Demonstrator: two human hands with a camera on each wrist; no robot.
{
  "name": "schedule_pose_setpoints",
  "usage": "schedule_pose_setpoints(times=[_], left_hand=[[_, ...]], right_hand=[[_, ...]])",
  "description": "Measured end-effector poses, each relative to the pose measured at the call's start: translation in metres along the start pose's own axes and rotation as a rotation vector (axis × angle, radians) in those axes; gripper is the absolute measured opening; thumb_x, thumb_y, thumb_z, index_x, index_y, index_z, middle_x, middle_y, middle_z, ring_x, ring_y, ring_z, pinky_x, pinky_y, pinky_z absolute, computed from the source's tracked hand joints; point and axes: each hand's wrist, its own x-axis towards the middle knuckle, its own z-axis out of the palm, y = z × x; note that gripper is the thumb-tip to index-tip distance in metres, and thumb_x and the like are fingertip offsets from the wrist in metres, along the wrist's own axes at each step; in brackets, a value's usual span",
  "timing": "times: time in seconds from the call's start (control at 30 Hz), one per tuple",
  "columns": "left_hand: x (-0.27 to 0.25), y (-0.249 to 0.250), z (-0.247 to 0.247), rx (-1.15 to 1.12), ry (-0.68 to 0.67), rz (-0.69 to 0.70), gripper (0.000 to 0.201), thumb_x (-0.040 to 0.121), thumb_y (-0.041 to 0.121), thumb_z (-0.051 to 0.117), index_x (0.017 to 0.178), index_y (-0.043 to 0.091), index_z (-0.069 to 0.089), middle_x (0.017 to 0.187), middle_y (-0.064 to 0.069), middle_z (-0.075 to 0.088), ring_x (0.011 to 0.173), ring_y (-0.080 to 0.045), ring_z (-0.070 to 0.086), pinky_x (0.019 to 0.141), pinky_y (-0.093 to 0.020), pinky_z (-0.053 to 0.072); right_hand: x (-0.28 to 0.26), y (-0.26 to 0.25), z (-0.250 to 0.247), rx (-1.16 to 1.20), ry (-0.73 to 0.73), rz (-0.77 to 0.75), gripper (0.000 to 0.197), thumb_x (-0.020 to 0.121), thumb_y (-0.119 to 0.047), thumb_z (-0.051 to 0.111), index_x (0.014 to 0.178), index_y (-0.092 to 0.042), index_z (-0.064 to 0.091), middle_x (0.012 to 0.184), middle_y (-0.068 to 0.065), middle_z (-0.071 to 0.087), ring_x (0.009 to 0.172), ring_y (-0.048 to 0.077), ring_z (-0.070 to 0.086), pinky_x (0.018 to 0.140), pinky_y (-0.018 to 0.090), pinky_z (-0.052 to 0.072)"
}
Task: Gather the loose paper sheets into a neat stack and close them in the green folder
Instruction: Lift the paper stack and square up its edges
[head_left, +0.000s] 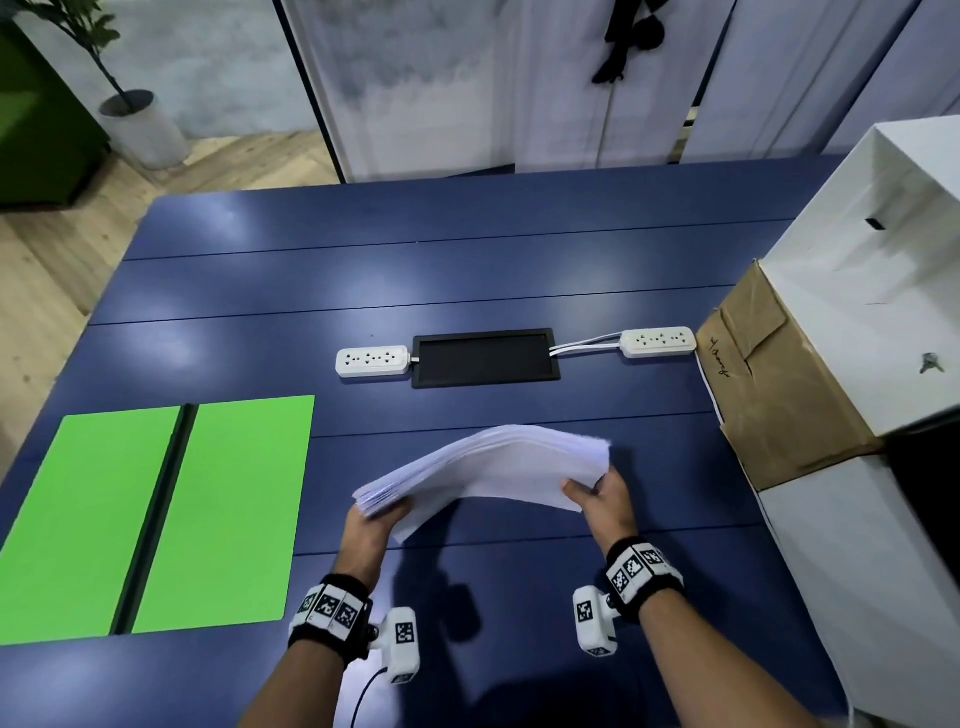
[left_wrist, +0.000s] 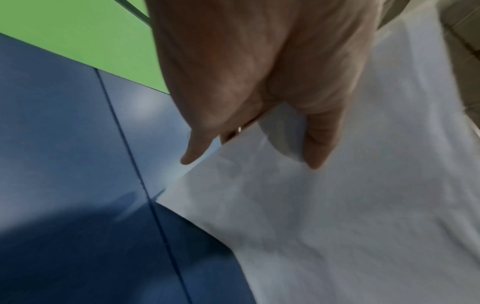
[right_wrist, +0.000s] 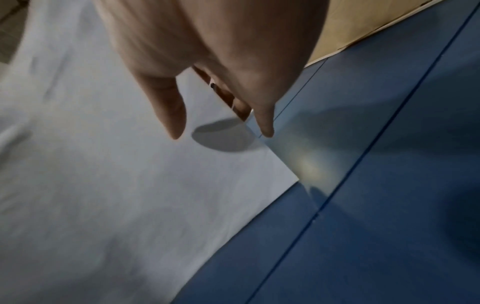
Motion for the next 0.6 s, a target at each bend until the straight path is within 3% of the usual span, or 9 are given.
schedule_pose_setpoints(times=[0.13,0.23,0.27,0.33,0.43,0.47,0.53,0.6], left_hand=[[-0.001,-0.008,-0.002,0.008,0.029,-0.021,0.047,0.068,0.024,0.081,0.107,0.003,0.069,0.099,-0.004,0.073,0.089,-0.01,0.066,0.081,-0.023,0.052],[-0.003,-0.014,0.005,0.05,0.027,-0.035,0.017,0.085,-0.005,0.069,0.095,0.008,0.064,0.079,0.005,0.07,0.072,-0.001,0.061,0.069,-0.012,0.049],[-0.001,-0.018,0.008,0.069,0.03,-0.038,0.024,0.088,-0.014,0.061,0.092,0.01,0.064,0.074,0.007,0.071,0.068,0.002,0.06,0.065,-0.011,0.047],[-0.001,-0.018,0.011,0.069,0.032,-0.055,0.028,0.089,-0.015,0.059,0.092,0.012,0.064,0.07,0.014,0.072,0.064,0.007,0.059,0.061,-0.009,0.045],[-0.003,-0.011,0.011,0.017,-0.01,-0.074,0.025,0.076,0.001,0.079,0.094,0.014,0.067,0.072,0.014,0.074,0.066,0.006,0.062,0.065,-0.008,0.048],[-0.003,-0.008,0.01,0.018,-0.025,-0.059,0.033,0.068,0.006,0.085,0.096,0.011,0.068,0.075,0.012,0.074,0.069,0.004,0.064,0.067,-0.009,0.05],[-0.004,0.002,0.008,0.028,-0.045,-0.017,0.032,0.07,0.001,0.081,0.099,0.003,0.067,0.08,0.007,0.073,0.074,-0.001,0.065,0.071,-0.011,0.052],[-0.003,0.014,0.003,0.007,-0.058,0.03,0.025,0.075,-0.011,0.075,0.095,-0.002,0.062,0.083,0.007,0.071,0.076,-0.001,0.065,0.072,-0.012,0.051]], right_hand=[[-0.002,0.006,-0.001,0.059,-0.044,0.076,0.049,0.081,0.015,0.067,0.122,-0.01,0.061,0.113,0.005,0.074,0.1,0.016,0.071,0.082,0.022,0.057],[-0.004,0.015,0.001,0.029,-0.046,0.116,0.045,0.08,0.009,0.072,0.121,-0.007,0.064,0.113,0.008,0.075,0.104,0.021,0.071,0.088,0.028,0.057],[-0.005,0.017,0.003,0.018,-0.046,0.125,0.043,0.08,0.007,0.072,0.12,-0.006,0.065,0.114,0.01,0.075,0.104,0.023,0.071,0.089,0.03,0.056],[-0.005,0.017,0.004,0.014,-0.037,0.134,0.04,0.082,0.007,0.071,0.12,-0.005,0.065,0.114,0.01,0.074,0.106,0.025,0.07,0.089,0.029,0.054],[-0.006,0.012,0.006,0.015,-0.051,0.128,0.034,0.085,0.007,0.07,0.114,-0.01,0.067,0.108,0.004,0.074,0.106,0.026,0.069,0.087,0.024,0.054],[-0.005,0.01,0.006,0.009,-0.054,0.125,0.032,0.085,0.008,0.07,0.11,-0.011,0.068,0.104,0.003,0.074,0.106,0.027,0.069,0.083,0.021,0.054],[-0.005,0.0,0.004,0.018,-0.038,0.101,0.031,0.083,0.01,0.07,0.105,-0.012,0.069,0.1,0.002,0.075,0.102,0.028,0.071,0.083,0.026,0.056],[-0.004,-0.015,0.002,0.051,0.006,0.053,0.037,0.082,0.013,0.069,0.104,-0.016,0.068,0.099,0.0,0.076,0.095,0.021,0.072,0.086,0.03,0.056]])
